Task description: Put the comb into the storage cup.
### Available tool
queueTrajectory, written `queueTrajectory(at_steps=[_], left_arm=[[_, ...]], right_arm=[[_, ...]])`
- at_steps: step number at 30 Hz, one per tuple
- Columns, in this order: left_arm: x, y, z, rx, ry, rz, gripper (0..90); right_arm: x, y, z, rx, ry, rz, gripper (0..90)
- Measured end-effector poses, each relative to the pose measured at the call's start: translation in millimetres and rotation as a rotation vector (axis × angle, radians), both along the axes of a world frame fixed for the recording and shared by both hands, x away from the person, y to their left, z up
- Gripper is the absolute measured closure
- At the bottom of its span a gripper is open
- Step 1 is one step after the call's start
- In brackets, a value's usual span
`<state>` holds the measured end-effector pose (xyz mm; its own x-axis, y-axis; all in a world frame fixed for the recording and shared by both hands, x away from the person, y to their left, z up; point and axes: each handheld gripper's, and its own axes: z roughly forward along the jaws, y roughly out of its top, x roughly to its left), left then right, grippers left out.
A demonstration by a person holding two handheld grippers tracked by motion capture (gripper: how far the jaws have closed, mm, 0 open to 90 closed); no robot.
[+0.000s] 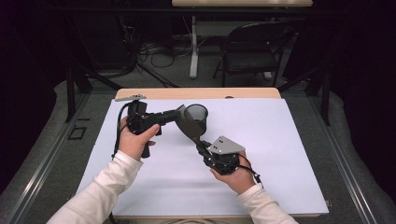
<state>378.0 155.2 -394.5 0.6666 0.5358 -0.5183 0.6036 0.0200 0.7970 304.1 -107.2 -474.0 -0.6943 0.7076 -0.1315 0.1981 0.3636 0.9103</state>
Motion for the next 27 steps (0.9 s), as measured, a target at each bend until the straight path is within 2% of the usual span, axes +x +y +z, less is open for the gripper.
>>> queueTrajectory(at_steps=[5, 27], left_arm=[[-0.1, -1.4, -0.1, -0.012, 0.008, 0.0, 72.2], [2.3, -0.2, -2.0, -0.014, 0.046, -0.004, 82.0]], right_arm=[[-0.1, 0.2, -0.1, 0.003, 0.003, 0.003, 72.6], [0.7, 0.1, -1.1, 0.01, 0.019, 0.009, 72.6]])
